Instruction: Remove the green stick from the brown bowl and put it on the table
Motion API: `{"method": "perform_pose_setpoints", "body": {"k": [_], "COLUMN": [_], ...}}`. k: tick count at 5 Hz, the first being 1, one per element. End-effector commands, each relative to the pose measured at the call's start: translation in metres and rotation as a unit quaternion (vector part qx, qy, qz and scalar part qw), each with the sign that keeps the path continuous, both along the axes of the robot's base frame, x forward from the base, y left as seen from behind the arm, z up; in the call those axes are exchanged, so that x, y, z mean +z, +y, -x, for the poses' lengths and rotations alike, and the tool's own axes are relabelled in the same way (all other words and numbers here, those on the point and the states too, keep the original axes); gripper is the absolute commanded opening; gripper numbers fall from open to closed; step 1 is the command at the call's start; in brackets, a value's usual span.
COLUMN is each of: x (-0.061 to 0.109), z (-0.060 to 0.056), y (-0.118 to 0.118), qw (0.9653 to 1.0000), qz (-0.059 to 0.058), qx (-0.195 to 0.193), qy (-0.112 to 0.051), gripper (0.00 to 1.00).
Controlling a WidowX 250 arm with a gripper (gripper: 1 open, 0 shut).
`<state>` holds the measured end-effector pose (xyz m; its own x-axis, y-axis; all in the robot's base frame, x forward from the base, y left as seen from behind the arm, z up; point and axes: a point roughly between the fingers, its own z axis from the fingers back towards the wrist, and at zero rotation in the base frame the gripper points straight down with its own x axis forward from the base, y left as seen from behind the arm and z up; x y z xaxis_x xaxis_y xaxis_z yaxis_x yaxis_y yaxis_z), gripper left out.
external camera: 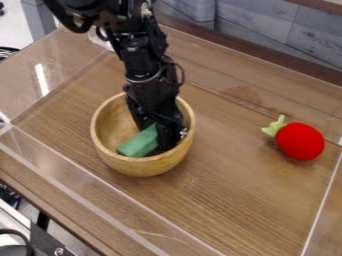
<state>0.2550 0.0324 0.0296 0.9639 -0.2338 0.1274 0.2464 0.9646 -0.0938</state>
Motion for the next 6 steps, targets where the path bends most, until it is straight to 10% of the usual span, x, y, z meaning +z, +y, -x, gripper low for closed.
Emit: {"method": "perform_pose_setpoints", "body": {"k": [1, 2, 4, 6], "x": [0.007, 0.006, 0.014, 0.001], "z": [-0.006, -0.005, -0.017, -0.007], "y": [-0.002, -0.008, -0.004, -0.012], "qw": [0.9976, 0.9915, 0.9963, 0.9972], "qz": [-0.001, 0.001, 0.003, 0.003], "qx": [0.066, 0.129, 0.085, 0.074], "qy": [-0.017, -0.015, -0.011, -0.006], "gripper": [0.00, 0.00, 0.00, 0.00]}}
